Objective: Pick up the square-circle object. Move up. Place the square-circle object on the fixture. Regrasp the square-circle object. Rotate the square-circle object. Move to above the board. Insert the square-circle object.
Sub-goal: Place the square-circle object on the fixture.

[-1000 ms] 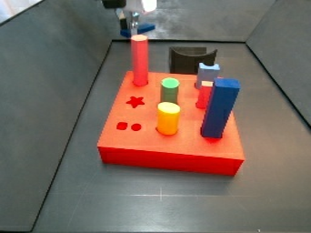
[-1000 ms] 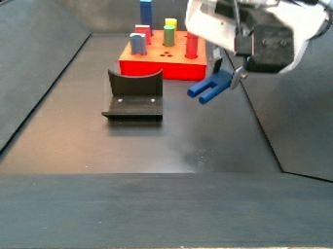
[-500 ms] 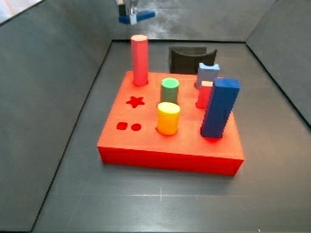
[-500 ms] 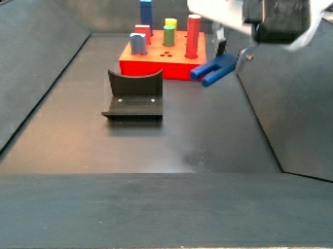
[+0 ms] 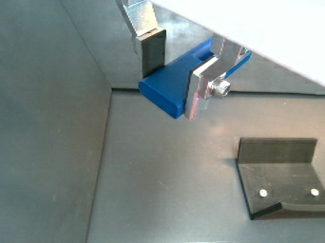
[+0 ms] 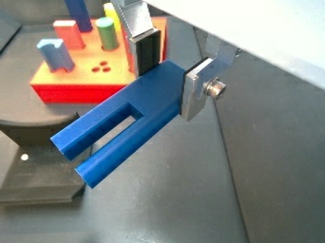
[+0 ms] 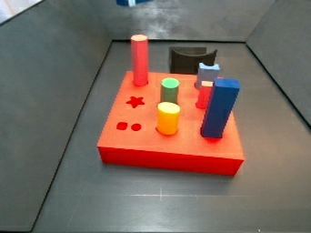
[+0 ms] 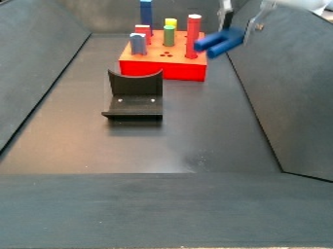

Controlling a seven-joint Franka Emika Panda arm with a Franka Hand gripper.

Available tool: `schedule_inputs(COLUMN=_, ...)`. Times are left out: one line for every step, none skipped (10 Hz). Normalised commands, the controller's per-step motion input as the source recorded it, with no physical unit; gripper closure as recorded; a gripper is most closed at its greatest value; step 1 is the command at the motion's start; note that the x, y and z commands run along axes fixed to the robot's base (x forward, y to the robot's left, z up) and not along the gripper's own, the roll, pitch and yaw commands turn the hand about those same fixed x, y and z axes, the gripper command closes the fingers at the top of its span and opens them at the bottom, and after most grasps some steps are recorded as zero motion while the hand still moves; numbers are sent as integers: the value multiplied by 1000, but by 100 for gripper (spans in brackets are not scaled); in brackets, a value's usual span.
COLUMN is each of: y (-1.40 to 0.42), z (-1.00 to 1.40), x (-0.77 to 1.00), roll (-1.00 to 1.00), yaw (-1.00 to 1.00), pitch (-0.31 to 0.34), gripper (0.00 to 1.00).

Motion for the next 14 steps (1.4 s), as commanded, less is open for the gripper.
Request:
schedule_inputs(y=-344, z=291, x=1000, roll=-85, yaw=1000, pitch=128, gripper=100)
schedule_inputs(y=-344, z=266, x=1000, roll=-85, yaw=1000, pitch=129, gripper=100)
schedule_inputs(y=-277, z=226, x=1000, roll=-106, yaw=1000, pitch=171, gripper=100)
schedule_inputs(y=-252, z=205, x=1000, roll=-116, yaw=1000, pitch=185, gripper=100)
schedule_inputs(y=-216, z=164, x=1000, roll=-140, yaw=1000, pitch=217, gripper=100)
schedule_inputs(y=-193, z=150, x=1000, roll=-155, yaw=1000, pitch=236, gripper=100)
schedule_inputs(y=-149, z=117, x=1000, roll=-203, yaw=1000, pitch=301, gripper=100)
schedule_inputs(y=-131, z=102, x=1000, roll=-230, yaw=1000, pitch=340, gripper=100)
schedule_inputs(y=-97, z=75, x=1000, roll=-218, yaw=730, pitch=332, gripper=100)
schedule_inputs(y=-86, z=65, x=1000, roll=-201, yaw=568, pitch=308, gripper=100)
schedule_inputs(y=-55, z=45, x=1000, roll=-134, yaw=254, pitch=247, gripper=100)
schedule_inputs(y=-47, z=37, x=1000, roll=-114, yaw=172, pitch=229, gripper=100)
schedule_inputs(y=-35, z=26, x=1000, roll=-101, yaw=80, pitch=191, gripper=100)
schedule_inputs(y=-23, z=17, x=925, roll=-96, yaw=46, pitch=174, gripper=100)
